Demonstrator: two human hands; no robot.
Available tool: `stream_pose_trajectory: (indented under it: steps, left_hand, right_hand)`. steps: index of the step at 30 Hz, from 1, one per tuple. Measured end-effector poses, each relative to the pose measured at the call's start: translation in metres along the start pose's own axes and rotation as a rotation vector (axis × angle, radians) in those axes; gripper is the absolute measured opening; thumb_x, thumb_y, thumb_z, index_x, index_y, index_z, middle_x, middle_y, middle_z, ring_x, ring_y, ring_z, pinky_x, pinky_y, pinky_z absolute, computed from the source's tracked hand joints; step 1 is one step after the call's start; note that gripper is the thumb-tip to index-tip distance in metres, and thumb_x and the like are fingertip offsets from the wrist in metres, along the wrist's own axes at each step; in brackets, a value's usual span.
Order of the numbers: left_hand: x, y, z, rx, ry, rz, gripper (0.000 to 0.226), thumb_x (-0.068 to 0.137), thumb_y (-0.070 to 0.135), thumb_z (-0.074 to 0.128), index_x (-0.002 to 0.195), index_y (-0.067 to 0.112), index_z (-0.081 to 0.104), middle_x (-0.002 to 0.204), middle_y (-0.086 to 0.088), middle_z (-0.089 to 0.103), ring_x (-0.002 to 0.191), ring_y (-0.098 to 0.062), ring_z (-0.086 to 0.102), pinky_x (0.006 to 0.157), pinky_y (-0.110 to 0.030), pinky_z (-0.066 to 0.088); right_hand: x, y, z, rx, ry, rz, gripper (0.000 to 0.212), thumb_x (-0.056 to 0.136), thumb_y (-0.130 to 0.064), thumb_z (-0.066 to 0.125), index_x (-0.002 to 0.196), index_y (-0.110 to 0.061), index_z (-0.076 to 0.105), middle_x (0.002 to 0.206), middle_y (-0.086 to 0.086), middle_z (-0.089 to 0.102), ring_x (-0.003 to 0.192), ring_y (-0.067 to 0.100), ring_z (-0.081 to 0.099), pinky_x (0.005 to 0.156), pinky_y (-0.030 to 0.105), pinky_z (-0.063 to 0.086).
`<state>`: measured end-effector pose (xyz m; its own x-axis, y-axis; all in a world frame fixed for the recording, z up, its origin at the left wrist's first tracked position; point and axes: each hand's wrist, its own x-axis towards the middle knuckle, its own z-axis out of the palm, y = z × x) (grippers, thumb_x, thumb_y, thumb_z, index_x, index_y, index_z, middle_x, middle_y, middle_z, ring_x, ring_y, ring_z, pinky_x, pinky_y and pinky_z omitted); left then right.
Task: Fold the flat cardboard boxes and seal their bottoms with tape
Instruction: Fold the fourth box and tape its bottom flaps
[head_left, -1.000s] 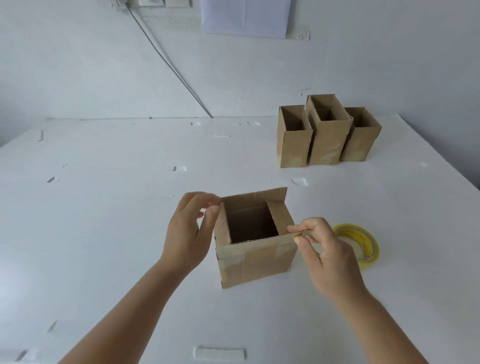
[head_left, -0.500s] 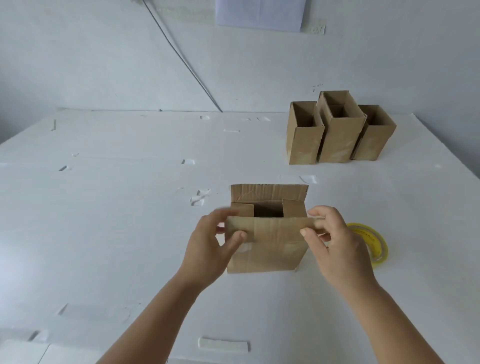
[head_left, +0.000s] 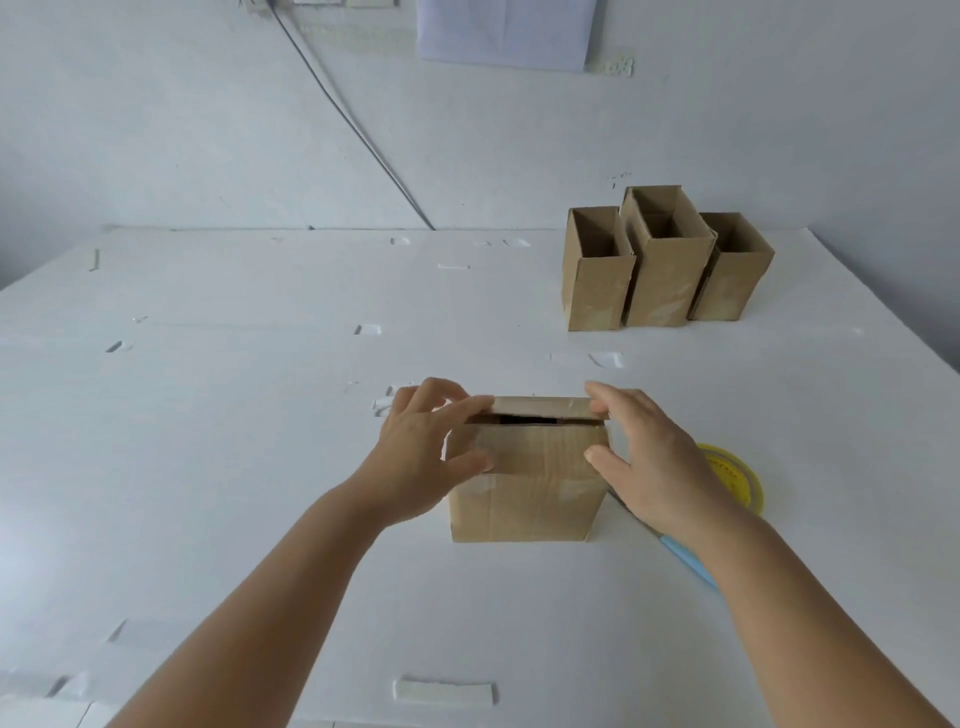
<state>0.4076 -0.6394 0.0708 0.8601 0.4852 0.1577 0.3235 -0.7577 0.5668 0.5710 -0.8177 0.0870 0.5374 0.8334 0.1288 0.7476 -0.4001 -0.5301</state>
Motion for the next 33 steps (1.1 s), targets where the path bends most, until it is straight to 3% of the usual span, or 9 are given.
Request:
stream_pose_trajectory:
  steps: [4, 10, 14, 17, 19, 22, 24, 27, 33]
  left_hand:
    - [-0.011, -0.010, 0.009, 0.001, 0.025, 0.025, 0.066, 0.080, 0.066, 0.038, 0.136, 0.034, 0.051, 0.132, 0.017, 0.038, 0.123, -0.012, 0.029, 0.104, -0.025, 0.023]
    - [-0.022, -0.005, 0.028, 0.096, 0.028, 0.035, 0.078, 0.089, 0.067, 0.008, 0.147, 0.022, 0.036, 0.155, 0.003, 0.027, 0.142, -0.015, 0.021, 0.113, -0.028, 0.021]
    - [-0.026, 0.012, 0.033, 0.286, -0.049, -0.028, 0.091, 0.077, 0.075, -0.015, 0.153, 0.030, 0.006, 0.161, 0.000, 0.004, 0.145, -0.017, -0.001, 0.116, -0.032, 0.000]
    - [-0.021, 0.028, 0.031, 0.499, -0.096, -0.066, 0.067, 0.093, 0.061, 0.003, 0.152, 0.031, -0.008, 0.161, -0.003, -0.006, 0.146, -0.019, -0.014, 0.116, -0.041, -0.011]
    - [-0.018, 0.031, 0.033, 0.559, -0.096, -0.036, 0.061, 0.099, 0.049, 0.013, 0.154, 0.025, 0.002, 0.162, -0.004, -0.001, 0.148, -0.020, -0.014, 0.116, -0.043, -0.011]
    - [-0.015, 0.033, 0.040, 0.591, -0.105, 0.082, 0.059, 0.096, 0.042, 0.021, 0.145, 0.014, 0.038, 0.152, -0.009, 0.038, 0.143, -0.022, 0.021, 0.116, -0.044, 0.020]
    - [-0.013, 0.038, 0.048, 0.572, -0.154, 0.104, 0.063, 0.094, 0.043, 0.012, 0.150, 0.016, 0.024, 0.155, -0.007, 0.029, 0.144, -0.021, 0.017, 0.113, -0.044, 0.025]
    - [-0.009, 0.042, 0.058, 0.578, -0.149, 0.115, 0.060, 0.088, 0.048, -0.014, 0.144, 0.028, -0.022, 0.159, 0.005, -0.014, 0.146, -0.016, -0.017, 0.118, -0.041, -0.003]
    - [-0.006, 0.038, 0.057, 0.579, -0.122, 0.111, 0.075, 0.080, 0.050, -0.020, 0.151, 0.030, -0.009, 0.162, 0.007, -0.005, 0.148, -0.015, -0.009, 0.117, -0.039, 0.001]
  right_hand:
    - [-0.006, 0.007, 0.010, 0.025, 0.054, -0.016, 0.035, 0.094, -0.018, 0.053, 0.130, -0.018, 0.056, 0.132, -0.007, 0.051, 0.120, 0.007, 0.047, 0.089, 0.010, 0.027]
    - [-0.019, 0.015, 0.025, 0.013, 0.079, -0.027, 0.038, 0.099, -0.018, 0.043, 0.136, -0.019, 0.050, 0.146, -0.009, 0.037, 0.126, 0.009, 0.044, 0.093, 0.025, 0.043]
    - [-0.024, 0.011, 0.034, 0.038, -0.035, 0.019, 0.050, 0.101, -0.028, 0.030, 0.151, -0.023, 0.020, 0.158, -0.017, 0.002, 0.143, 0.001, 0.014, 0.105, 0.011, 0.017]
    - [-0.026, 0.005, 0.039, 0.011, -0.113, 0.050, 0.058, 0.102, -0.032, 0.024, 0.152, -0.021, -0.003, 0.156, -0.015, -0.017, 0.145, 0.001, -0.002, 0.114, 0.018, 0.011]
    - [-0.026, 0.003, 0.038, -0.084, -0.140, 0.060, 0.060, 0.102, -0.036, 0.022, 0.151, -0.018, -0.009, 0.157, -0.008, -0.021, 0.146, 0.006, -0.006, 0.118, 0.026, 0.010]
    - [-0.026, 0.001, 0.037, -0.195, -0.144, 0.051, 0.066, 0.097, -0.044, 0.014, 0.150, -0.015, -0.012, 0.157, -0.004, -0.021, 0.147, 0.011, -0.007, 0.118, 0.034, 0.012]
    - [-0.029, -0.001, 0.038, -0.157, -0.147, 0.079, 0.070, 0.098, -0.046, 0.022, 0.150, -0.016, -0.015, 0.157, -0.005, -0.021, 0.147, 0.013, -0.001, 0.118, 0.035, 0.013]
    - [-0.030, 0.001, 0.040, -0.038, -0.136, 0.107, 0.082, 0.095, -0.048, 0.040, 0.150, -0.022, -0.016, 0.157, -0.011, -0.021, 0.146, 0.016, 0.007, 0.118, 0.034, 0.013]
    - [-0.028, 0.018, 0.030, 0.163, -0.080, 0.109, 0.074, 0.096, -0.040, 0.045, 0.152, -0.021, 0.000, 0.160, -0.010, -0.001, 0.146, 0.004, 0.002, 0.115, 0.019, 0.005]
